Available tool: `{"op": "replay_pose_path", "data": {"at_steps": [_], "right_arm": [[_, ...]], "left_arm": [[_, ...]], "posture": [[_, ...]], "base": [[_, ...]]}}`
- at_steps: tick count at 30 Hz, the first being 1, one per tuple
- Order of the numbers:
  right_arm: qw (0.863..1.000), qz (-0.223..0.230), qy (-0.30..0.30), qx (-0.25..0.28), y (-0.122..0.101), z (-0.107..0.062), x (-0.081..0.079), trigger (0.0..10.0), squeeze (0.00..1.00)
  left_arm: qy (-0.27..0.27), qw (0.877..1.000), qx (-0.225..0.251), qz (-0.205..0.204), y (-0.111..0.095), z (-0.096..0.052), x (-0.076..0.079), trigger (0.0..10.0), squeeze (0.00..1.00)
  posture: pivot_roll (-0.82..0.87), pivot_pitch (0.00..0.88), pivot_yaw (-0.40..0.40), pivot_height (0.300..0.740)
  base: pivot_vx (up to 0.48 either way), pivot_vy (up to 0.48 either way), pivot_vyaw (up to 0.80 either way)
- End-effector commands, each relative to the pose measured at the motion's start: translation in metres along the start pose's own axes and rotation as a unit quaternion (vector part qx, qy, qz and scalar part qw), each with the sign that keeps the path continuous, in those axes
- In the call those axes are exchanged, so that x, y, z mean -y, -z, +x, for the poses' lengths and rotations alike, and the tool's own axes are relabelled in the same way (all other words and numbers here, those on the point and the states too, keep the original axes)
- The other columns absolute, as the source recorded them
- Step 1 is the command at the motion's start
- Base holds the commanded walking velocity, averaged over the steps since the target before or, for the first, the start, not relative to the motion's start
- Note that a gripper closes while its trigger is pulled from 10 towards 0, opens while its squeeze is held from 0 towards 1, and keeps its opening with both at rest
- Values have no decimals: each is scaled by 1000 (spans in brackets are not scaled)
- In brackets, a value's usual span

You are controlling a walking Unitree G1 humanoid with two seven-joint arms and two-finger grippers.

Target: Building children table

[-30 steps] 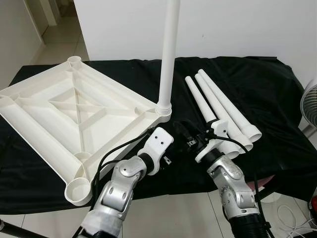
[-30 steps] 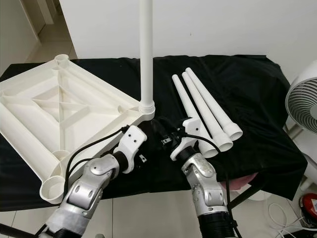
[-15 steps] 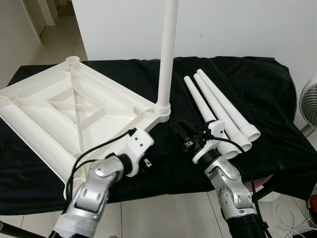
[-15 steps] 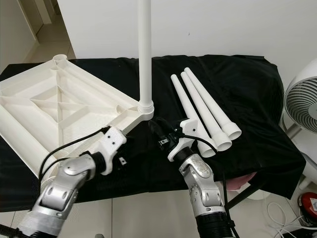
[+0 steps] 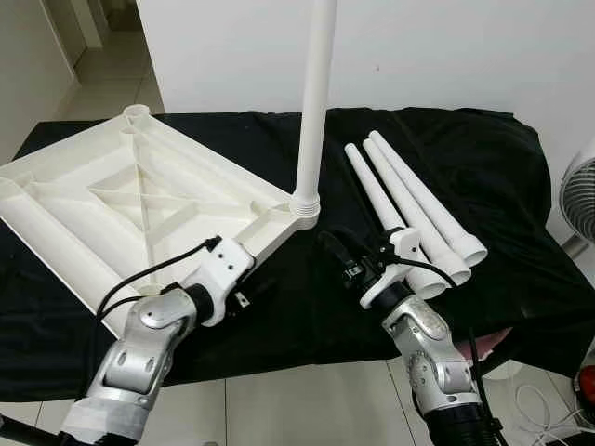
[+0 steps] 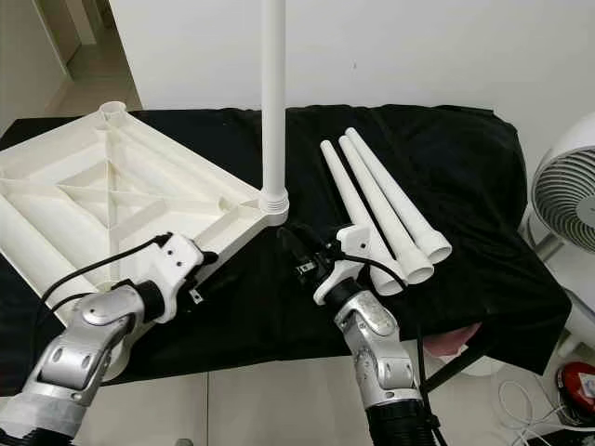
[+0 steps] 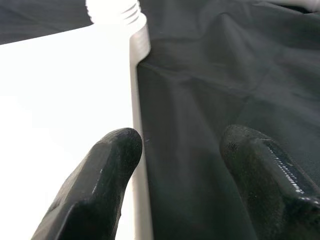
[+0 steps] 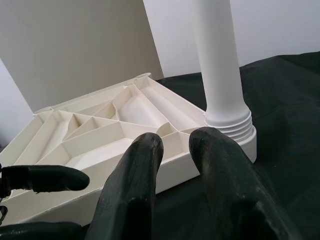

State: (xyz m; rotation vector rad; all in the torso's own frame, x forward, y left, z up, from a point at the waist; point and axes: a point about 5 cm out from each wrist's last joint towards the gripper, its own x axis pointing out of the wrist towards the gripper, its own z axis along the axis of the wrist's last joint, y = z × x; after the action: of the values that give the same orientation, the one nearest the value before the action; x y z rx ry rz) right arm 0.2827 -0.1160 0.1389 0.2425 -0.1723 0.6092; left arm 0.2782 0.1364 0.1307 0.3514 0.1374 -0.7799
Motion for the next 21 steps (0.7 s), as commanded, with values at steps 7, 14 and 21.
{"op": "replay_pose_path", "data": {"at_steps": [7,14,21], "right_arm": [[1000,0,2,-4,2,0,1,10000,0],[1000,-3,5,-5,1,-1,3,10000,0],[1000,-5,8,-5,0,-1,4,10000,0]], "left_arm": [[-4,1000,-28,-1,14,-14,-11,10000,0],[4,998,-66,8,27,-22,-11,10000,0],[22,995,-96,16,36,-25,-5,10000,0]], "posture": [[-39,0,-14,740],[-45,0,-11,740],[-49,0,-14,740]], "base": [[0,0,0],[0,0,0],[0,0,0]]}}
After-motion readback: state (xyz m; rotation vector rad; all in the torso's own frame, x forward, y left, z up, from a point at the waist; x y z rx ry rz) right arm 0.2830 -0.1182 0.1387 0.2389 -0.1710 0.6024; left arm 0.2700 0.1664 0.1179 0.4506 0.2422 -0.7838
